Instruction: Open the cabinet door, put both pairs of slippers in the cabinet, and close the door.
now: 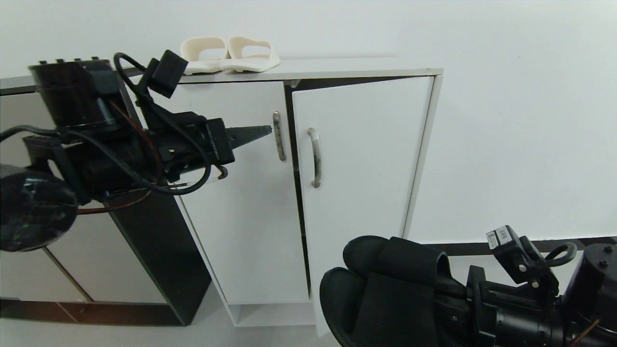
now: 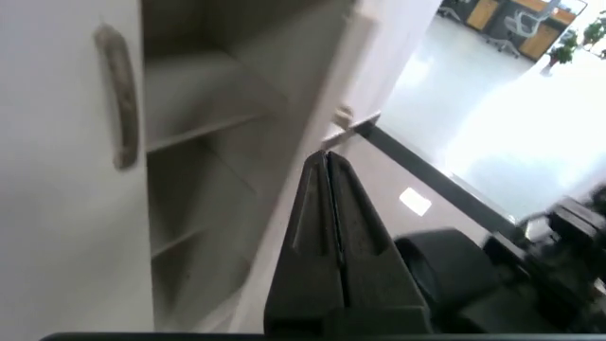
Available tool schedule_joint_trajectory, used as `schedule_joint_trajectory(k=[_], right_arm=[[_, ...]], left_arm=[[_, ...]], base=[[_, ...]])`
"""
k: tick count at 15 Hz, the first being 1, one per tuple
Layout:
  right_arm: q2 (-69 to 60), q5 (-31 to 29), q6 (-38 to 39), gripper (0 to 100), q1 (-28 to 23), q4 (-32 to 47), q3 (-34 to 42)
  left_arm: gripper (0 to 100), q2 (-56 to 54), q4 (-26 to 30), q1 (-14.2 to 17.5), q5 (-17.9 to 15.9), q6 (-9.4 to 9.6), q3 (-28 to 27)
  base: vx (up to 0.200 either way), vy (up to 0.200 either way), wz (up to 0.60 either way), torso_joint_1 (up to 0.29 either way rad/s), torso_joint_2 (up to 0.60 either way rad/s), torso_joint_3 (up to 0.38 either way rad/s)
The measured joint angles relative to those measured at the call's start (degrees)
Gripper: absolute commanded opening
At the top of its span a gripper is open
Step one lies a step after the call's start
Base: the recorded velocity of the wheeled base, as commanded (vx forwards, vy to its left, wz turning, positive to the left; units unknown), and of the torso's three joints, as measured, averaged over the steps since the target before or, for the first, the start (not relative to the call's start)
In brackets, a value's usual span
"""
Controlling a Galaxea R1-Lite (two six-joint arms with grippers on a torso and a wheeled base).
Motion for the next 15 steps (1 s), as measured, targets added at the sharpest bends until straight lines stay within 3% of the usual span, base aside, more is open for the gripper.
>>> schedule_joint_trajectory(k=[5, 7, 12, 15], right_arm=[[-1.16, 0.17, -0.46, 0, 1.57, 0.02, 1.63], [-1.45, 1.91, -1.95, 0, 2.29, 0.02, 2.65], [-1.67, 2.68, -2.46, 0, 3.58, 0.09, 4.25], [-1.65, 2.79, -2.46, 0, 3.91, 0.13, 4.47]], left_arm=[[0, 13.03, -1.76, 0.11, 0.2, -1.15, -10.68], [0, 15.63, -1.82, -0.06, 0.13, -1.96, -12.5], [0, 16.59, -2.44, -2.4, 0.13, -2.29, -10.15], [0, 15.65, -9.75, -8.23, 0.28, -2.21, -4.17]], base=[[0.0, 0.0, 0.0, 0.0, 0.0, 0.0], [-0.1, 0.0, 0.0, 0.001, 0.0, 0.001], [-0.2, 0.0, 0.0, 0.005, 0.0, 0.001], [-0.2, 0.0, 0.0, 0.004, 0.0, 0.001]])
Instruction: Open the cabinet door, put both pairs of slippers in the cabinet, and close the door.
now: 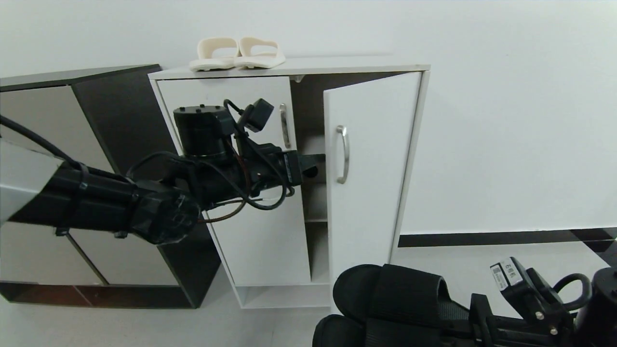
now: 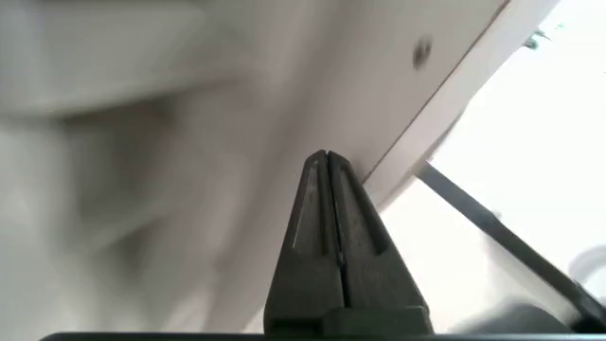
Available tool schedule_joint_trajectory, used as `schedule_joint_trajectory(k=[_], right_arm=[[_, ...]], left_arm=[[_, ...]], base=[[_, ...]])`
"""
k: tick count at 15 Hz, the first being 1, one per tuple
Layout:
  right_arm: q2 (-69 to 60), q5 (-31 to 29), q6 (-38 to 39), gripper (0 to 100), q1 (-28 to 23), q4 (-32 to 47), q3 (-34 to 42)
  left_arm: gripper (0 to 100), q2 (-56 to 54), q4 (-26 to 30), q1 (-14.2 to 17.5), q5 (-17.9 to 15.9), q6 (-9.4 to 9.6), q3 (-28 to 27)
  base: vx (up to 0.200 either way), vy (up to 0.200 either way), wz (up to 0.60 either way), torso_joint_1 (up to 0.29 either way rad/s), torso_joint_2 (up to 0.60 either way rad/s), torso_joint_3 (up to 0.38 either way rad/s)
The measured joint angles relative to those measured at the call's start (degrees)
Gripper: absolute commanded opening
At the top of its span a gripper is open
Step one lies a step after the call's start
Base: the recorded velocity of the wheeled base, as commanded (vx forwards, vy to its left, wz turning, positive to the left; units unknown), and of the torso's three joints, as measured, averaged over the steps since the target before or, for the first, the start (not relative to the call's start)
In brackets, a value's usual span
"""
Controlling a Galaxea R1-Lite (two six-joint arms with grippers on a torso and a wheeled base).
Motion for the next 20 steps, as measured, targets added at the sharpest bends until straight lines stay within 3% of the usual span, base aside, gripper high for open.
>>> schedule_joint_trajectory(k=[1, 3, 5, 6, 8, 10, 12, 14, 15, 17, 20], right_arm=[[-0.02, -0.05, 0.0, 0, 0.02, -0.09, 0.05], [0.13, -0.22, 0.05, 0, 0.06, -0.02, -0.26], [1.12, -2.93, 0.22, 0, 0.11, -0.02, -2.23], [2.08, -8.11, 0.4, 0, 0.06, 0.09, -3.84], [4.38, -17.49, 0.68, 0, 0.78, 2.88, -7.97], [6.06, -22.31, 2.68, 0, 1.3, 8.33, -11.72], [6.64, -28.93, 7.94, 0, 1.57, 17.24, -18.4], [6.53, -31.73, 10.59, 0, 1.72, 22.72, -22.63], [6.42, -31.84, 10.73, 0, 1.79, 22.94, -23.47], [6.34, -31.85, 10.75, 0, 1.83, 23.08, -23.89], [6.21, -31.99, 10.69, 0, 1.82, 23.1, -23.6]], left_arm=[[0, -0.72, -1.28, -1.9, 0.0, -0.01, 1.85], [0, -2.26, -1.56, -2.72, 0.41, -0.11, 3.36], [0, -4.25, -1.54, -1.65, 4.21, -0.15, 3.91], [0, -5.85, -0.73, -0.82, 6.95, -0.2, 4.27], [0, -10.58, 5.06, 0.01, 12.92, -0.2, 5.42], [0, -16.82, 14.1, 0.28, 20.09, -0.06, 6.79], [0, -26.32, 25.14, 0.45, 29.1, 0.18, 8.05], [0, -38.27, 34.35, 0.78, 38.69, 1.45, 10.59], [0, -44.98, 38.18, 1.77, 43.31, 2.68, 12.82], [0, -58.36, 43.15, 6.18, 49.07, 5.46, 18.88], [0, -77.02, 47.54, 15.17, 52.94, 9.59, 31.56]], base=[[0.0, 0.0, 0.0, 0.0, 0.0, 0.0], [0.0, 0.0, 0.0, 0.0, 0.0, 0.0], [0.0, 0.0, 0.0, 0.0, 0.0, 0.0], [0.0, 0.0, 0.0, 0.0, 0.0, 0.0], [0.0, 0.0, 0.0, 0.0, 0.0, 0.0], [0.0, 0.0, 0.0, 0.0, 0.0, 0.0], [0.0, 0.0, 0.0, 0.0, 0.0, 0.0], [0.0, 0.0, 0.0, 0.0, 0.0, 0.0], [0.0, 0.0, 0.0, 0.0, 0.0, 0.0], [0.0, 0.0, 0.0, 0.0, 0.0, 0.0], [0.0, 0.0, 0.0, 0.0, 0.0, 0.0]])
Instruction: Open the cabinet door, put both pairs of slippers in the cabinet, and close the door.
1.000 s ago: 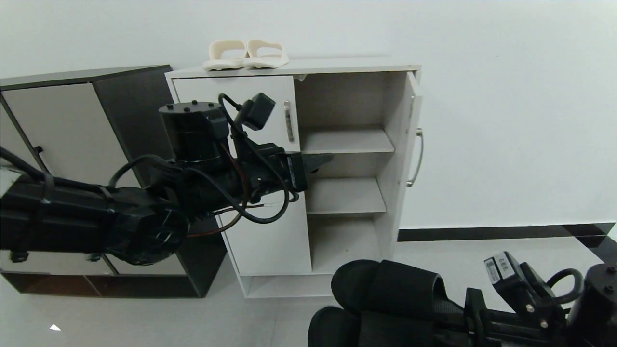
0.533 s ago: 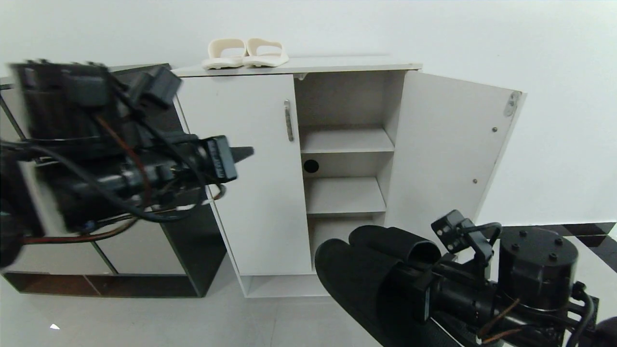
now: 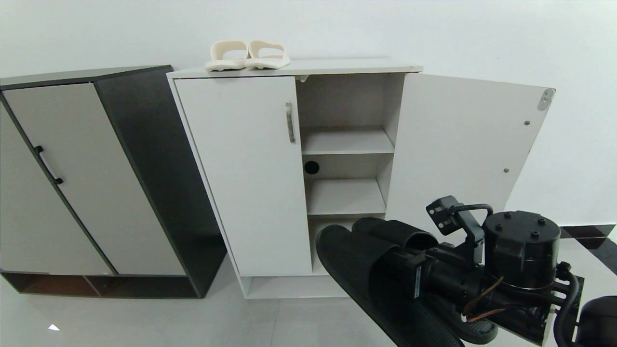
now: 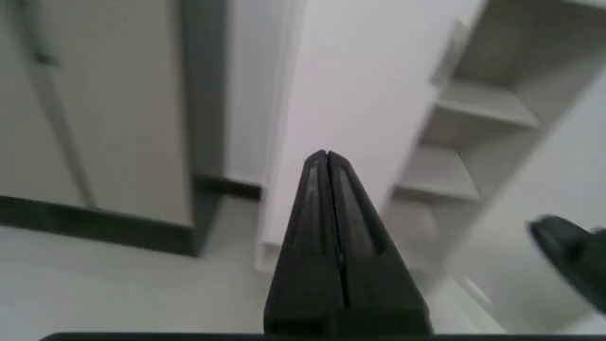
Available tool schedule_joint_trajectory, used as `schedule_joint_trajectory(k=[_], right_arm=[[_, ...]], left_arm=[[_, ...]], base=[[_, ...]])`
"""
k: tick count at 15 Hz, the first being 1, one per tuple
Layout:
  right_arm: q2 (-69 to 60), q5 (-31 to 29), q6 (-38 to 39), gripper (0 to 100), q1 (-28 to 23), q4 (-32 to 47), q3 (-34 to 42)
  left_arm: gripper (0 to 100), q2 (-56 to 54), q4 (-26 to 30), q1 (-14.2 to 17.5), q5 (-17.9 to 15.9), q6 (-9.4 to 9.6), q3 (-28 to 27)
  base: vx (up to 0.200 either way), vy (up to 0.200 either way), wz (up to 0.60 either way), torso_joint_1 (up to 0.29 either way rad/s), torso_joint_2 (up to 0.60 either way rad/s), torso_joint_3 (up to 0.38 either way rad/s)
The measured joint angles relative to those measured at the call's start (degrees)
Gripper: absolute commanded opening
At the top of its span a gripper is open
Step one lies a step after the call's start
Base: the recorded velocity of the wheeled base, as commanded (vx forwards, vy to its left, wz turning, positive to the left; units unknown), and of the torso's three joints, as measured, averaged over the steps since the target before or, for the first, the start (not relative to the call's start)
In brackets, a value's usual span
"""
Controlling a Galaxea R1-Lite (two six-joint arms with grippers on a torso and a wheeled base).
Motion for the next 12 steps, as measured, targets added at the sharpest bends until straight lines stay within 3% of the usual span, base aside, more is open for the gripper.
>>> schedule_joint_trajectory(k=[3, 5, 6, 7, 9, 10, 12], right_arm=[[-0.01, 0.11, 0.0, 0, -0.11, -0.16, 0.39], [-0.04, 0.3, -0.16, 0, 0.06, -0.27, 0.94], [-0.04, 0.35, -0.16, 0, 0.0, -0.29, 1.13], [-0.04, 0.41, -0.13, 0, 0.09, -0.33, 1.22], [0.02, 0.59, 0.01, 0, 0.26, -0.38, 1.4], [0.27, 0.61, 0.01, 0, 0.52, -0.38, 1.46], [0.74, 0.63, 0.01, 0, 1.0, -0.35, 1.51]], left_arm=[[0, -17.25, 2.12, 6.34, 0.91, 3.1, 12.57], [0, -23.87, -0.09, 8.66, -4.24, 3.89, 21.37], [0, -25.72, -3.18, 9.29, -10.01, 4.11, 25.25], [0, -27.1, -6.7, 9.62, -14.82, 4.17, 28.06], [0, -28.5, -6.92, 9.98, -21.35, 3.95, 30.35], [0, -28.89, -5.66, 10.06, -23.86, 5.6, 30.77], [0, -29.33, -4.77, 10.11, -21.98, 9.13, 30.99]], base=[[0.0, 0.0, 0.0, 0.0, 0.0, 0.0], [0.0, 0.0, 0.0, 0.0, 0.0, 0.0], [0.0, 0.0, 0.0, 0.0, 0.0, 0.0], [0.0, 0.0, 0.0, 0.0, 0.0, 0.0], [0.0, 0.0, 0.0, 0.0, 0.0, 0.0], [0.0, 0.0, 0.0, 0.0, 0.0, 0.0], [0.0, 0.0, 0.0, 0.0, 0.0, 0.0]])
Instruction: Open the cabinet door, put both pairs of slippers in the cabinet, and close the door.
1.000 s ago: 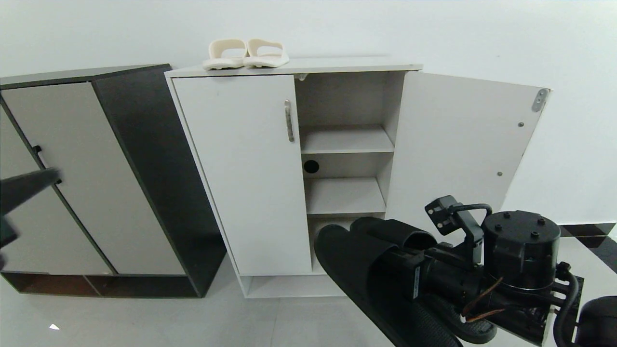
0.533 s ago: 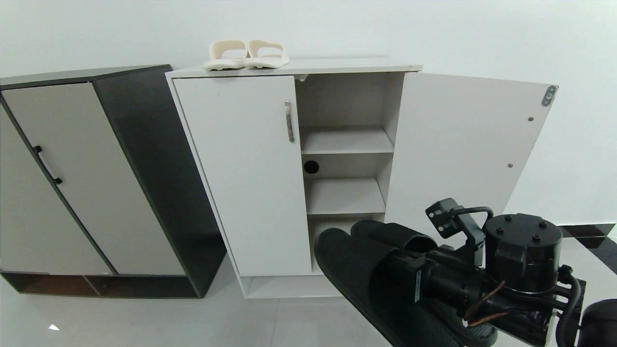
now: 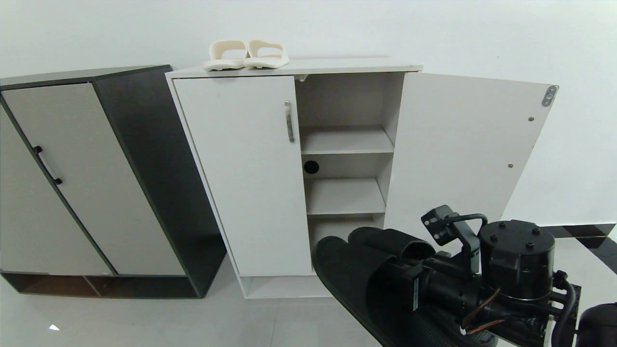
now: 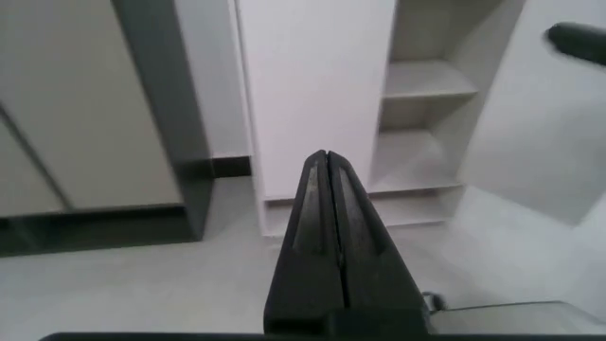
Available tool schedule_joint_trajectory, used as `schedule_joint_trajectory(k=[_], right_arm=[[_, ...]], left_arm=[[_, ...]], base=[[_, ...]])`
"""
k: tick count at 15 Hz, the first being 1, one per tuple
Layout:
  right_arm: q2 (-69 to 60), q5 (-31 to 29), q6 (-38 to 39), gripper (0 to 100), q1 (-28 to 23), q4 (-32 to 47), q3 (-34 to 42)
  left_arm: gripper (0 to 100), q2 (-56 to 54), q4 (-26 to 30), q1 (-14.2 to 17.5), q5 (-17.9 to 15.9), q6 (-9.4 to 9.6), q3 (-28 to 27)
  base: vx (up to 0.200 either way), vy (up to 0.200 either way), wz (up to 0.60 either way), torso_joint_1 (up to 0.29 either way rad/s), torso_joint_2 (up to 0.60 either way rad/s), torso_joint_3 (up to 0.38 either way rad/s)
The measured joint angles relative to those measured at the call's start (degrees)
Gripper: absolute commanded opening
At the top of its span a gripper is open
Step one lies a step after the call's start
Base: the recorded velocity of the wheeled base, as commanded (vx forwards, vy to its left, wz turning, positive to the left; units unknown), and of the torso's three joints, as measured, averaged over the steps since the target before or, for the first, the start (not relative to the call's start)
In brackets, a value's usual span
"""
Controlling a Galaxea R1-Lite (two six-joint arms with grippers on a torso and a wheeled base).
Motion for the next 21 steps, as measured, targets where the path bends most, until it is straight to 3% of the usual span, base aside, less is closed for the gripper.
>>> schedule_joint_trajectory(k=[1, 2, 3, 11, 15, 17, 21], right_arm=[[0.18, 0.0, -0.04, 0, 0.11, -0.02, 0.01], [0.35, 0.05, -0.04, 0, 0.16, 0.0, 0.06], [0.62, 0.02, -0.01, 0, 0.24, -0.02, 0.06], [9.4, -1.37, 2.33, 0, 0.94, 0.09, -5.12], [18.91, -12.37, 3.41, 0, 0.5, 1.06, -13.75], [23.26, -17.87, 3.47, 0, -0.22, 5.58, -19.81], [26.7, -21.91, 5.63, 0, -0.77, 17.85, -29.21]], left_arm=[[0, -0.16, 0.0, 0.0, 0.26, -0.95, 0.07], [0, -0.23, -0.04, 0.05, 0.28, -3.46, 0.07], [0, -0.28, -0.06, 0.05, 0.9, -3.66, 0.13], [0, -0.34, -0.09, 0.0, 0.96, -3.38, 0.18], [0, -0.34, -0.09, 0.02, 0.74, -2.82, 0.16], [0, -0.34, -0.06, 0.02, 0.74, -2.78, 0.13], [0, -0.34, -0.06, 0.0, 0.74, -2.46, 0.11]], base=[[0.0, 0.0, 0.0, 0.0, 0.0, 0.0], [0.0, 0.0, 0.0, 0.0, 0.0, 0.0], [0.0, 0.0, 0.0, 0.0, 0.0, 0.0], [0.0, 0.0, 0.0, 0.0, 0.0, 0.0], [0.0, 0.0, 0.0, 0.0, 0.0, -0.138], [0.0, 0.0, 0.0, 0.007, 0.0, -0.193], [0.0, 0.0, 0.0, 0.006, 0.0, -0.195]])
